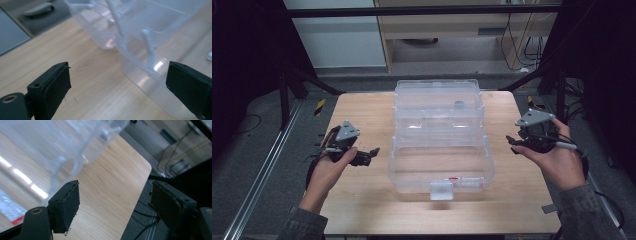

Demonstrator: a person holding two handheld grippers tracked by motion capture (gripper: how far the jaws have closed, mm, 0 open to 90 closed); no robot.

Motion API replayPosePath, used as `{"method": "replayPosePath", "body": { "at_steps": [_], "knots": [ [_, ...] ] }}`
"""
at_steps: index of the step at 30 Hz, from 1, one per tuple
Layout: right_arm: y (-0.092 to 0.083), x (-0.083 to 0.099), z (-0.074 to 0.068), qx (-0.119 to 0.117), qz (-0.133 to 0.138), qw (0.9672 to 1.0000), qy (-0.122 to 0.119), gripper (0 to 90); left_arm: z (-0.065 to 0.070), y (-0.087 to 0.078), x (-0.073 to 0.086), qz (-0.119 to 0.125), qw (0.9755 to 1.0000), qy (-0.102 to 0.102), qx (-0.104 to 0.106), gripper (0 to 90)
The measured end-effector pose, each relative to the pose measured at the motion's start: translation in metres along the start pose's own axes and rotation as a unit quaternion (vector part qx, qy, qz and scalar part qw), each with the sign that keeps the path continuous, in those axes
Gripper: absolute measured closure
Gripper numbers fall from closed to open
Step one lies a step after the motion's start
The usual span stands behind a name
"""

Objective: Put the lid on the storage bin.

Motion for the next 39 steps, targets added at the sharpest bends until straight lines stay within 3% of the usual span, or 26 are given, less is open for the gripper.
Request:
{"method": "replayPosePath", "body": {
  "at_steps": [3,5,6,7,8,9,13,15,16,17,20,22,23,24,25,26,28,30,31,32,33,34,35,36,37,39],
  "knots": [
    [-0.003,-0.025,-0.002,-0.027,0.002,0.9991,-0.032,26.8,0.014,0.006,-0.008,-0.004,0.9998,0.005,0.016,5.2],
    [0.007,-0.044,0.001,-0.061,0.0,0.9974,-0.037,32.3,0.021,0.01,-0.016,-0.005,0.9995,0.004,0.032,5.1],
    [0.007,-0.044,0.001,-0.061,0.0,0.9974,-0.037,32.3,0.023,0.012,-0.019,-0.006,0.9993,0.008,0.035,5.1],
    [0.017,-0.055,0.002,-0.074,-0.006,0.9957,-0.056,37.0,0.028,0.012,-0.023,-0.011,0.9984,0.028,0.049,7.1],
    [0.017,-0.055,0.002,-0.074,-0.006,0.9957,-0.056,37.0,0.032,0.012,-0.027,-0.013,0.9972,0.045,0.059,7.1],
    [0.026,-0.067,0.003,-0.082,-0.01,0.9939,-0.073,40.1,0.035,0.011,-0.031,-0.011,0.9961,0.057,0.066,8.1],
    [0.035,-0.085,-0.002,-0.097,0.002,0.991,-0.093,47.8,0.043,0.009,-0.044,-0.024,0.9923,0.093,0.078,7.0],
    [0.047,-0.101,-0.004,-0.115,-0.001,0.985,-0.129,57.0,0.046,0.013,-0.045,-0.04,0.9902,0.101,0.088,6.9],
    [0.047,-0.101,-0.004,-0.115,-0.001,0.985,-0.129,57.0,0.048,0.016,-0.045,-0.048,0.9894,0.102,0.091,6.9],
    [0.051,-0.105,-0.005,-0.123,-0.004,0.9828,-0.138,58.8,0.051,0.018,-0.045,-0.051,0.9888,0.106,0.093,6.9],
    [0.065,-0.116,-0.006,-0.159,-0.016,0.9739,-0.161,62.2,0.061,0.023,-0.046,-0.055,0.9851,0.119,0.111,6.9],
    [0.077,-0.12,-0.009,-0.183,-0.023,0.9689,-0.165,62.5,0.066,0.026,-0.045,-0.058,0.9831,0.121,0.124,6.0],
    [0.087,-0.122,-0.014,-0.203,-0.028,0.9651,-0.163,62.1,0.07,0.029,-0.044,-0.063,0.9803,0.128,0.137,5.5],
    [0.087,-0.122,-0.014,-0.203,-0.028,0.9651,-0.163,62.1,0.07,0.029,-0.044,-0.063,0.9803,0.128,0.137,5.5],
    [0.095,-0.122,-0.02,-0.219,-0.041,0.9607,-0.165,62.1,0.072,0.029,-0.043,-0.069,0.9788,0.127,0.145,5.3],
    [0.095,-0.122,-0.02,-0.219,-0.041,0.9607,-0.165,62.1,0.074,0.029,-0.042,-0.074,0.9766,0.132,0.153,5.3],
    [0.1,-0.12,-0.026,-0.233,-0.053,0.9544,-0.179,62.1,0.079,0.029,-0.039,-0.082,0.9718,0.14,0.171,4.9],
    [0.106,-0.119,-0.032,-0.246,-0.064,0.9473,-0.195,62.1,0.083,0.029,-0.039,-0.084,0.9688,0.145,0.183,5.9],
    [0.111,-0.117,-0.035,-0.252,-0.076,0.9421,-0.208,62.8,0.087,0.03,-0.039,-0.084,0.9671,0.145,0.191,7.6],
    [0.111,-0.117,-0.035,-0.252,-0.076,0.9421,-0.208,62.8,0.087,0.03,-0.039,-0.084,0.9671,0.145,0.191,7.5],
    [0.113,-0.117,-0.036,-0.253,-0.079,0.9407,-0.212,64.0,0.091,0.032,-0.039,-0.089,0.9651,0.15,0.195,7.5],
    [0.116,-0.116,-0.038,-0.258,-0.085,0.9376,-0.218,66.8,0.093,0.033,-0.038,-0.093,0.9638,0.153,0.198,7.8],
    [0.12,-0.113,-0.041,-0.261,-0.096,0.9329,-0.229,68.1,0.098,0.034,-0.036,-0.101,0.9602,0.163,0.203,8.1],
    [0.12,-0.113,-0.041,-0.261,-0.096,0.9329,-0.229,68.1,0.098,0.034,-0.036,-0.101,0.9602,0.163,0.203,8.1],
    [0.121,-0.112,-0.042,-0.261,-0.101,0.9311,-0.234,68.9,0.102,0.035,-0.034,-0.108,0.958,0.169,0.205,8.1],
    [0.124,-0.109,-0.045,-0.261,-0.109,0.9249,-0.253,70.2,0.106,0.037,-0.031,-0.113,0.9552,0.174,0.211,8.2]
  ]
}}
Point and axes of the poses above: each handheld gripper's, and its own axes: y roughly forward along the jaws, x roughly out of its underside, z roughly to its right, the point moved 5 cm from there along y, roughly forward along the jaws, and after that the axes turned 10 degrees about z, right-handed, at the moved point
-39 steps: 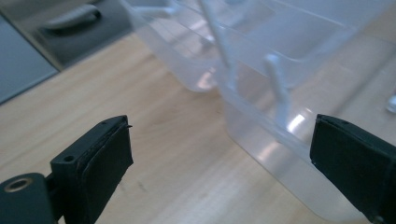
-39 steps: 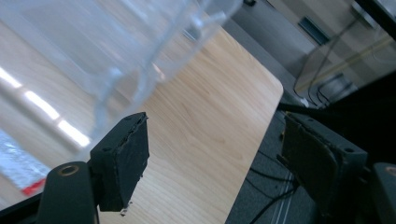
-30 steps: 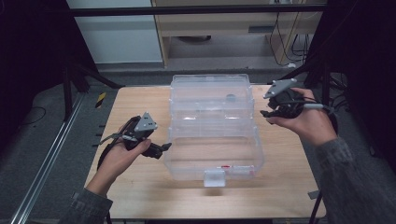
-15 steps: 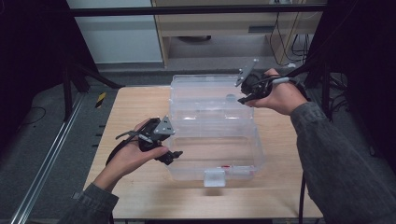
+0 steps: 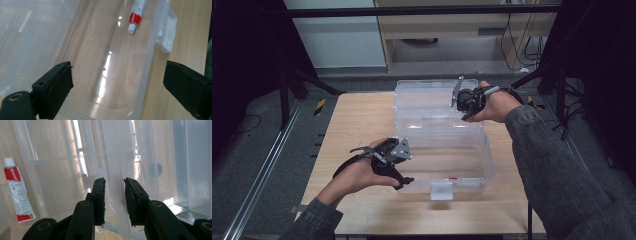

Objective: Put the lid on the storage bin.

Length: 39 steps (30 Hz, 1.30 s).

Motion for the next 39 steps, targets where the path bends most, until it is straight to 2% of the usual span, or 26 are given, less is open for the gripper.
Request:
{"method": "replayPosePath", "body": {
  "at_steps": [2,5,6,8,10,13,14,15,19,22,28,29,30,33,34,36,39],
  "knots": [
    [0.0,-0.002,0.0,-0.001,-0.001,1.0,-0.001,71.4,0.004,0.004,0.002,-0.01,0.9999,0.008,0.011,8.8],
    [0.001,-0.003,0.0,0.0,-0.004,0.9999,-0.014,74.1,0.008,0.01,0.005,-0.014,0.9998,0.008,0.014,11.7],
    [0.0,-0.004,0.0,0.0,-0.002,0.9999,-0.016,78.7,0.01,0.013,0.008,-0.024,0.9995,0.011,0.02,13.3],
    [0.0,-0.004,0.0,0.0,-0.002,0.9999,-0.016,79.2,0.011,0.014,0.009,-0.028,0.9992,0.011,0.025,14.4],
    [0.0,-0.004,0.001,-0.002,-0.002,0.9998,-0.02,79.8,0.013,0.015,0.008,-0.035,0.9987,0.014,0.035,19.5],
    [0.0,-0.004,0.001,-0.002,-0.002,0.9998,-0.018,79.7,0.015,0.016,0.008,-0.037,0.9984,0.014,0.039,23.0],
    [0.0,-0.004,0.001,-0.003,-0.001,0.9998,-0.018,79.6,0.015,0.016,0.009,-0.041,0.998,0.021,0.042,29.0],
    [0.0,-0.004,0.001,-0.003,-0.001,0.9998,-0.018,79.6,0.015,0.016,0.009,-0.041,0.998,0.021,0.042,31.4],
    [0.0,-0.004,0.001,-0.001,-0.002,0.9998,-0.019,79.4,0.018,0.022,0.014,-0.054,0.9971,0.022,0.048,37.1],
    [0.001,-0.004,0.0,0.003,-0.004,0.9998,-0.018,79.1,0.021,0.027,0.019,-0.074,0.9956,0.025,0.052,41.2],
    [0.002,-0.005,0.001,0.003,-0.003,0.9998,-0.018,79.0,0.025,0.037,0.019,-0.084,0.9944,0.021,0.06,53.8],
    [0.002,-0.005,0.0,0.003,-0.003,0.9998,-0.018,79.0,0.024,0.038,0.019,-0.088,0.9943,0.023,0.056,56.7],
    [0.002,-0.005,0.0,0.004,-0.002,0.9998,-0.02,79.1,0.023,0.039,0.019,-0.095,0.9937,0.024,0.053,65.1],
    [0.002,-0.005,0.0,0.005,0.002,0.9997,-0.022,79.3,0.023,0.039,0.019,-0.096,0.9934,0.022,0.059,73.3],
    [0.002,-0.005,0.0,0.005,0.002,0.9997,-0.025,79.5,0.023,0.04,0.019,-0.092,0.9938,0.013,0.06,76.1],
    [0.002,-0.005,0.0,0.004,0.001,0.9997,-0.026,79.7,0.023,0.04,0.019,-0.095,0.9932,0.01,0.067,78.5],
    [0.002,-0.005,0.0,0.003,0.001,0.9996,-0.027,80.3,0.023,0.04,0.019,-0.092,0.9936,0.003,0.064,81.0]
  ]
}}
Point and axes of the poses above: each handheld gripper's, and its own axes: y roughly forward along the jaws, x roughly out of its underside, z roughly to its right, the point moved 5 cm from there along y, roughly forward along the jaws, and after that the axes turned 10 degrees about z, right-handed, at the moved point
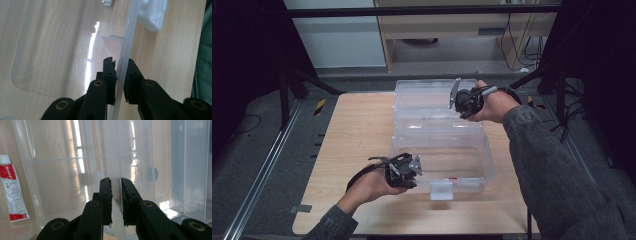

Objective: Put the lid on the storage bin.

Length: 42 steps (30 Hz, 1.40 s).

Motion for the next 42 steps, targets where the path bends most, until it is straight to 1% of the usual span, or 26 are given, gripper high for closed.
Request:
{"method": "replayPosePath", "body": {
  "at_steps": [1,6,7,10,11,12,16,20,22,25,28,30,31,34,35,37,38,41,42],
  "knots": [
    [0.0,-0.001,0.0,-0.001,0.001,1.0,-0.001,81.1,0.0,0.0,0.0,0.002,1.0,-0.004,-0.003,81.1],
    [-0.001,-0.003,-0.002,-0.005,0.003,1.0,-0.005,82.7,-0.001,0.0,0.0,0.008,0.9999,-0.007,-0.006,81.1],
    [-0.003,-0.004,-0.003,-0.01,0.002,0.9999,-0.006,83.6,0.0,0.0,0.0,0.01,0.9999,-0.009,-0.01,81.0],
    [-0.003,-0.004,-0.004,-0.012,0.003,0.9999,-0.007,84.2,-0.001,-0.001,0.0,0.011,0.9997,-0.012,-0.016,80.8],
    [-0.004,-0.005,-0.004,-0.013,0.003,0.9999,-0.004,84.7,0.0,-0.001,-0.001,0.01,0.9997,-0.009,-0.022,80.6],
    [-0.004,-0.005,-0.004,-0.013,0.003,0.9999,-0.004,84.7,0.0,-0.001,-0.001,0.01,0.9997,-0.009,-0.022,80.6],
    [-0.006,-0.006,-0.006,-0.012,0.004,0.9999,-0.004,85.7,0.0,0.0,0.0,0.016,0.9994,-0.02,-0.024,80.5],
    [-0.008,-0.007,-0.009,-0.013,0.005,0.9999,-0.004,86.2,0.0,0.0,0.0,0.016,0.9993,-0.017,-0.029,80.2],
    [-0.009,-0.008,-0.01,-0.013,0.008,0.9999,-0.006,86.3,0.001,0.0,0.001,0.019,0.9991,-0.019,-0.032,80.2],
    [-0.012,-0.01,-0.013,-0.014,0.01,0.9998,-0.006,86.6,0.002,0.001,0.002,0.021,0.9989,-0.022,-0.036,79.9],
    [-0.015,-0.011,-0.018,-0.009,0.013,0.9998,-0.011,86.8,0.002,0.001,0.002,0.022,0.9988,-0.026,-0.036,79.8],
    [-0.017,-0.011,-0.021,-0.008,0.019,0.9997,-0.012,86.9,0.002,0.001,0.002,0.022,0.9988,-0.026,-0.036,79.8],
    [-0.021,-0.011,-0.025,-0.008,0.024,0.9996,-0.013,87.0,0.002,0.001,0.002,0.022,0.9988,-0.026,-0.036,79.7],
    [-0.023,-0.011,-0.029,-0.007,0.028,0.9994,-0.016,87.1,0.002,0.001,0.002,0.022,0.9987,-0.027,-0.037,79.6],
    [-0.025,-0.011,-0.031,-0.004,0.03,0.9994,-0.019,87.0,0.007,0.002,0.003,0.026,0.9972,-0.059,-0.038,79.6],
    [-0.027,-0.011,-0.036,-0.003,0.032,0.9992,-0.024,87.0,0.005,0.002,0.003,0.027,0.9974,-0.053,-0.04,79.4],
    [-0.029,-0.012,-0.039,0.001,0.033,0.9991,-0.027,86.9,0.006,0.002,0.003,0.028,0.9971,-0.059,-0.04,79.3],
    [-0.03,-0.012,-0.044,0.009,0.03,0.9988,-0.037,86.5,0.006,0.002,0.003,0.028,0.9971,-0.058,-0.041,79.2],
    [-0.03,-0.012,-0.044,0.009,0.03,0.9988,-0.037,86.5,0.006,0.002,0.003,0.028,0.9971,-0.058,-0.041,79.2]
  ]
}}
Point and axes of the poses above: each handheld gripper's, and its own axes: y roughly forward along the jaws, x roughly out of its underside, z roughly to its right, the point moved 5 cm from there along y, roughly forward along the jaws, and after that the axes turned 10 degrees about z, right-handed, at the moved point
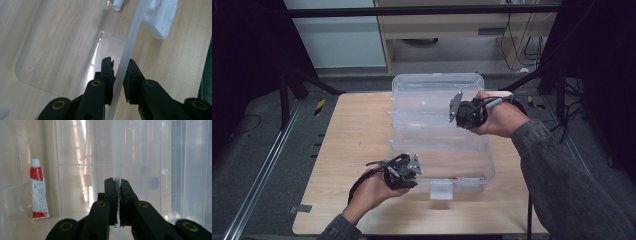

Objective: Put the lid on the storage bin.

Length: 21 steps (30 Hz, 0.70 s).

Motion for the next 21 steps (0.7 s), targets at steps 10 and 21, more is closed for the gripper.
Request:
{"method": "replayPosePath", "body": {
  "at_steps": [10,21],
  "knots": [
    [0.008,0.002,0.017,0.009,-0.005,0.9998,0.014,85.3,-0.008,0.004,-0.005,0.001,0.9999,-0.003,-0.013,79.1],
    [0.0,0.002,-0.002,0.019,0.012,0.9997,0.005,86.0,-0.011,0.005,-0.005,0.006,0.9996,0.021,-0.015,78.4]
  ]
}}
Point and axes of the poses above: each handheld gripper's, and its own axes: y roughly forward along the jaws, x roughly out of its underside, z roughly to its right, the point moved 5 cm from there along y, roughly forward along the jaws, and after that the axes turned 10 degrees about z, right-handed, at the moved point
